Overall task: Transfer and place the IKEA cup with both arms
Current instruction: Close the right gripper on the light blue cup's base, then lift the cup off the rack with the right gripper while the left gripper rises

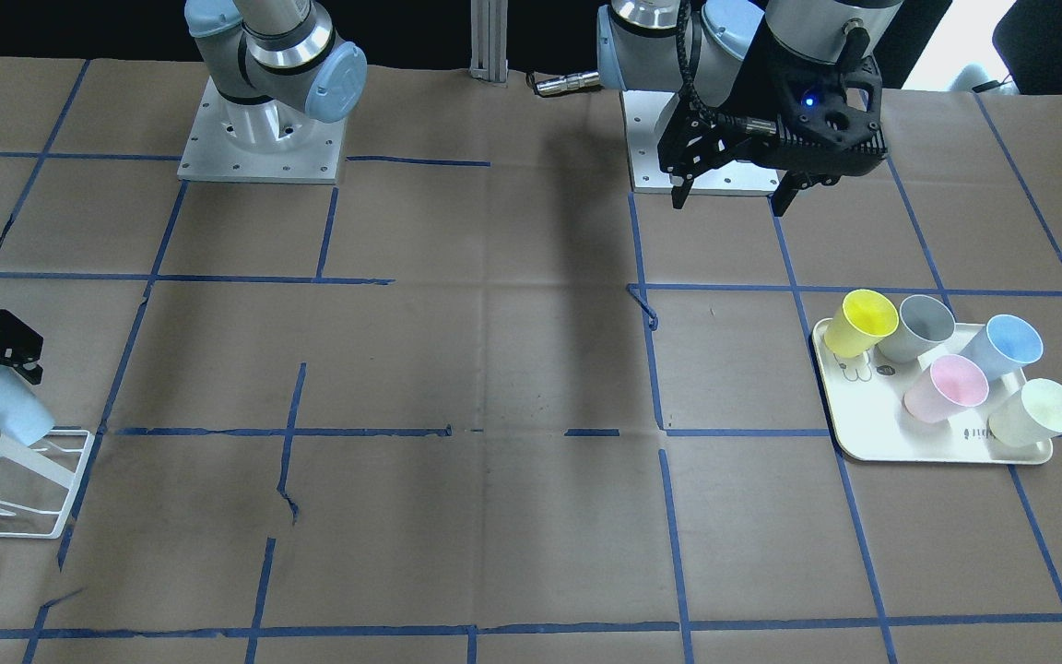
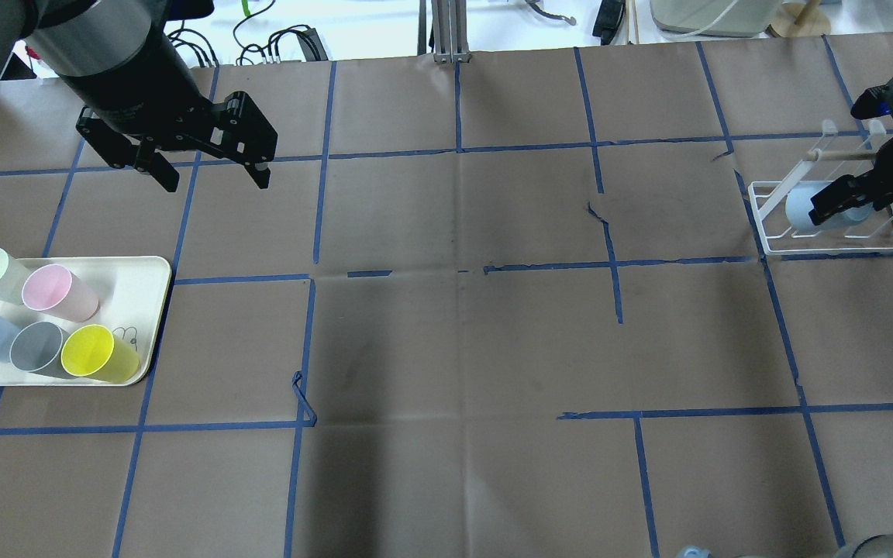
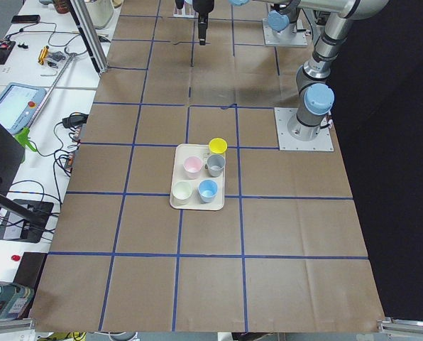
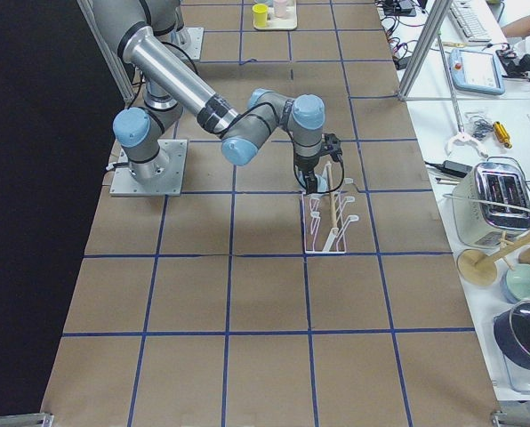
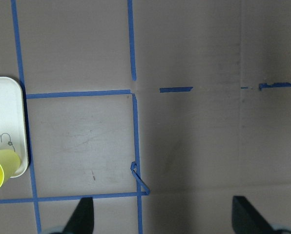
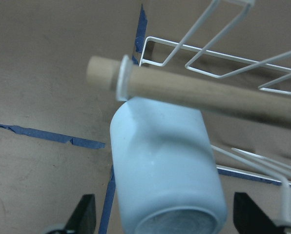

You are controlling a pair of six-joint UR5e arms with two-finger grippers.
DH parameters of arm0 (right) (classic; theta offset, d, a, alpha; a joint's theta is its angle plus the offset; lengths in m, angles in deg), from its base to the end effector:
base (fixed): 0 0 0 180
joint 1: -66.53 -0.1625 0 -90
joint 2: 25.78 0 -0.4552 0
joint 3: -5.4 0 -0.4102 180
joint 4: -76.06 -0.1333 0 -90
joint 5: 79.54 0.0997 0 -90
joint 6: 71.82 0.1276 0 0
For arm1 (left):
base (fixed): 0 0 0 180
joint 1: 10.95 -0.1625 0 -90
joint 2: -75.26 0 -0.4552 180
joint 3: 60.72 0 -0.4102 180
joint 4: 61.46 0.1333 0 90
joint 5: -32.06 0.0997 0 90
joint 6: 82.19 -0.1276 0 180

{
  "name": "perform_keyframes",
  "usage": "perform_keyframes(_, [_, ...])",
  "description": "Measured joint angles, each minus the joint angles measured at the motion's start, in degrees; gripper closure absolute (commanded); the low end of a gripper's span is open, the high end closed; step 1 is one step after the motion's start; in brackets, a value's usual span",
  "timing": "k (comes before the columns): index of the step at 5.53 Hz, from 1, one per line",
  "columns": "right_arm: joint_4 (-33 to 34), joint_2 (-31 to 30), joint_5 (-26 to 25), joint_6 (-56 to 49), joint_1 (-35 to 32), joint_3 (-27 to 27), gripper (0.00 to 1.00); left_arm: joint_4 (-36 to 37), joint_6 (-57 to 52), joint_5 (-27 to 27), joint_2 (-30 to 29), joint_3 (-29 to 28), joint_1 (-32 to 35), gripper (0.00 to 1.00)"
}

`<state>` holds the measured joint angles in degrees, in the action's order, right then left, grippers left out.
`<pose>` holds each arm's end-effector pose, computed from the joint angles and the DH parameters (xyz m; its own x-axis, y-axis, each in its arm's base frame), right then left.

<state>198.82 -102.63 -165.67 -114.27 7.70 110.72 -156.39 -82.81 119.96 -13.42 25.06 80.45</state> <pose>-0.1752 -0.5638 0.2907 -0.9802 -0.1980 0.0008 -0.1971 0.9752 -0.1006 -0.1501 -0.4953 0.5307 -0.9987 0.0356 0.0365 0.0352 0.9993 -0.0110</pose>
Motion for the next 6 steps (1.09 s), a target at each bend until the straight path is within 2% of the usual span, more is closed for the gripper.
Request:
perform_keyframes(1, [0.18, 0.15, -0.06, 0.13, 0.02, -0.11, 0.41, 0.0, 0.0, 0.0, 0.0, 0.0, -0.02, 0.01])
perform_keyframes(2, [0.26, 0.03, -0.17, 0.19, 0.02, -0.21, 0.51, 0.0, 0.0, -0.03, -0.02, 0.0, -0.03, 0.01])
perform_keyframes(4, [0.09, -0.49, -0.3, 0.33, 0.03, -0.42, 0.55, 0.0, 0.0, -0.08, -0.06, 0.0, -0.06, 0.01])
perform_keyframes(6, [-0.2, -1.23, -0.25, 0.61, 0.02, -0.61, 0.55, 0.0, 0.0, -0.13, -0.07, 0.0, -0.08, 0.01])
